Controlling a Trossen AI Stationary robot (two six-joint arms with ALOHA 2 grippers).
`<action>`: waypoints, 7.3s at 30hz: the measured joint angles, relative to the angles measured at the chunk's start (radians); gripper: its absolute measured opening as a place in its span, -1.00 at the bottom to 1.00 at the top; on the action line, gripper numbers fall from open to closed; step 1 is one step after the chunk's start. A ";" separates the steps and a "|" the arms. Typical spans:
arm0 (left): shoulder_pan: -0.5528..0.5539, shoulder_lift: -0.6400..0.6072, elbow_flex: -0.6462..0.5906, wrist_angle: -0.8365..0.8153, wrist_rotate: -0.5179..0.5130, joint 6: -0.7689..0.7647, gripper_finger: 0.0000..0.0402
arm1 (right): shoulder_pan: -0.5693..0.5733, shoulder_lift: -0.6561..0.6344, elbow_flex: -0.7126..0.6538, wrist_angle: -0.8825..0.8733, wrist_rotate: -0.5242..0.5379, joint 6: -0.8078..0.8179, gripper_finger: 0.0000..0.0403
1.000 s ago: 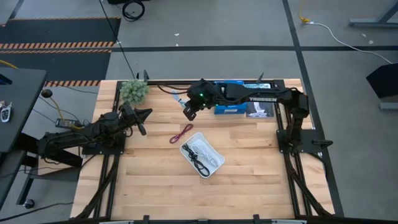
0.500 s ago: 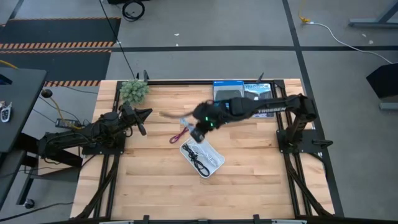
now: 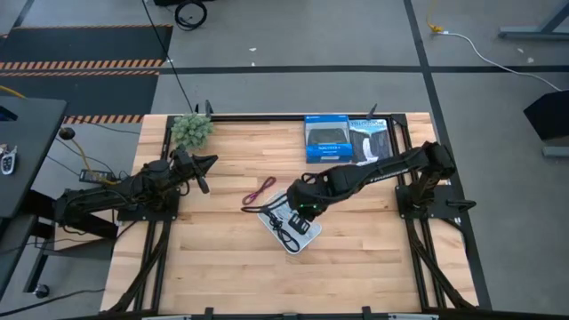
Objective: Pick and place USB-C Cables
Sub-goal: Put the light blue charger cable into the white bin, then put the pink and black charger cable into the white bin
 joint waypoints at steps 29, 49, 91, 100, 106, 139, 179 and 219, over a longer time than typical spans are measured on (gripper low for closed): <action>0.000 0.000 0.000 0.000 0.000 0.000 -0.88 | -0.049 0.001 -0.184 0.180 -0.086 0.050 -0.23; 0.000 0.000 0.000 -0.002 0.000 0.000 -0.88 | -0.358 0.085 -0.044 0.395 -0.190 -0.504 -0.24; 0.000 0.008 0.000 0.000 0.000 0.000 -0.88 | -0.345 0.339 0.071 0.435 -0.036 -0.864 -0.38; 0.000 0.008 0.000 0.000 0.000 0.000 -0.88 | -0.330 0.342 0.346 0.306 -0.004 -0.731 -0.38; 0.000 0.008 0.000 0.000 0.000 0.000 -0.88 | -0.309 0.365 0.343 0.356 0.001 -0.584 -0.38; 0.000 0.006 0.000 0.000 0.000 0.000 -0.88 | -0.374 0.690 0.706 -0.169 -0.059 -1.211 -0.15; 0.000 0.006 0.000 0.000 0.000 0.000 -0.88 | -0.399 0.655 0.746 -0.071 -0.086 -0.917 -0.50; 0.000 0.006 0.000 0.000 0.000 0.000 -0.88 | -0.344 0.616 0.474 0.022 -0.180 -1.225 -0.19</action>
